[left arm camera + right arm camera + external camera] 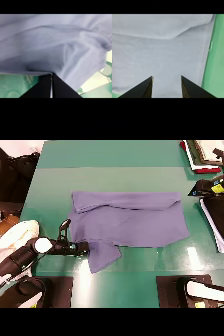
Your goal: Fold the shirts.
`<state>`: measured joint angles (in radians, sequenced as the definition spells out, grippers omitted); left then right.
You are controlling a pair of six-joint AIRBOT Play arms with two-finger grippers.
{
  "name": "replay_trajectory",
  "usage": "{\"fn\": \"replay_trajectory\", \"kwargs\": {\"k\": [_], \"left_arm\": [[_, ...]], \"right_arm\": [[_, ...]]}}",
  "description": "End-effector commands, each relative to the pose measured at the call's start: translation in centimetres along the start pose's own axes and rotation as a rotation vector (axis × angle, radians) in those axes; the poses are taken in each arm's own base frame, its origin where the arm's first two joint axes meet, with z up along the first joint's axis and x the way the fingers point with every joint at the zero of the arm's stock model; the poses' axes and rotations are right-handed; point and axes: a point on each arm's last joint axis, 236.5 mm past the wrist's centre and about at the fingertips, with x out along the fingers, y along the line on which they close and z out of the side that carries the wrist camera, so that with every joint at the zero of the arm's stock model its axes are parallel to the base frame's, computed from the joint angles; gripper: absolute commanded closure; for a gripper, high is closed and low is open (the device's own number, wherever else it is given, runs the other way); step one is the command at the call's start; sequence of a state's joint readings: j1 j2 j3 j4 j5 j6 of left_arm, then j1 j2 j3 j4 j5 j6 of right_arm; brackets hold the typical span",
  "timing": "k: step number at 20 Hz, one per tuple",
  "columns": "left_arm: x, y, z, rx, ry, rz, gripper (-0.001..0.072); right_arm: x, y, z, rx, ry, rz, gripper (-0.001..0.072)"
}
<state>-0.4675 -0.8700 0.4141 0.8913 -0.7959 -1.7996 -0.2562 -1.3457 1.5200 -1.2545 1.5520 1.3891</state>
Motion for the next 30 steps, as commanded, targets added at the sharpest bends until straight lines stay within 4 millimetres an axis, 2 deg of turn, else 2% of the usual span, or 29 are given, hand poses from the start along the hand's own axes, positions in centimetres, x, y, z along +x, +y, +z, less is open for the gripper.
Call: {"fn": "replay_trajectory", "kwargs": {"k": [1, 3, 7, 9, 11, 13, 15, 20, 22, 24, 27, 30], "left_arm": [[-0.7, -1.5, 0.2, 0.066, 0.007, -0.026, 0.0683], [-1.3, -2.3, 0.3, 0.117, 0.015, -0.036, 0.0683], [-1.8, -3.4, 1.1, 0.173, -0.011, -0.053, 0.0683], [-1.8, -3.4, 1.4, 0.173, -0.020, -0.054, 0.0683], [-1.8, -3.4, 1.3, 0.173, -0.020, -0.054, 0.0683], [-1.8, -3.4, 1.3, 0.173, -0.020, -0.054, 0.0683], [-1.8, -3.4, 1.3, 0.173, -0.018, -0.054, 0.0683], [-1.8, -3.3, 1.1, 0.173, -0.010, -0.052, 0.0683], [-1.8, -3.3, 1.1, 0.173, -0.011, -0.052, 0.0683], [-1.8, -3.3, 1.1, 0.174, -0.008, -0.051, 0.0684], [-1.9, -2.8, 0.0, 0.190, 0.043, -0.029, 0.0684], [-3.1, -2.8, -1.4, 0.247, 0.125, 0.008, 0.0686]], "right_arm": [[1.0, -0.4, -2.7, 0.027, 0.075, 0.006, 0.0301], [3.0, -1.4, -6.4, 0.090, 0.154, 0.017, 0.0301], [7.3, -3.0, -15.6, 0.273, 0.288, 0.039, 0.0302], [9.3, -3.1, -18.8, 0.351, 0.305, 0.042, 0.0302], [10.7, -3.0, -20.9, 0.410, 0.319, 0.043, 0.0301], [12.0, -1.9, -21.2, 0.449, 0.299, 0.091, 0.0301], [13.0, -1.1, -20.5, 0.492, 0.254, 0.137, 0.0301], [13.8, -1.6, -18.5, 0.508, 0.160, 0.133, 0.0305], [13.9, -1.8, -18.1, 0.509, 0.139, 0.127, 0.0435], [13.9, -1.9, -17.9, 0.481, 0.130, 0.126, 0.0677], [13.0, -1.5, -18.0, 0.441, 0.119, 0.128, 0.0694], [10.0, -2.2, -19.1, 0.349, 0.122, 0.045, 0.0696]]}}
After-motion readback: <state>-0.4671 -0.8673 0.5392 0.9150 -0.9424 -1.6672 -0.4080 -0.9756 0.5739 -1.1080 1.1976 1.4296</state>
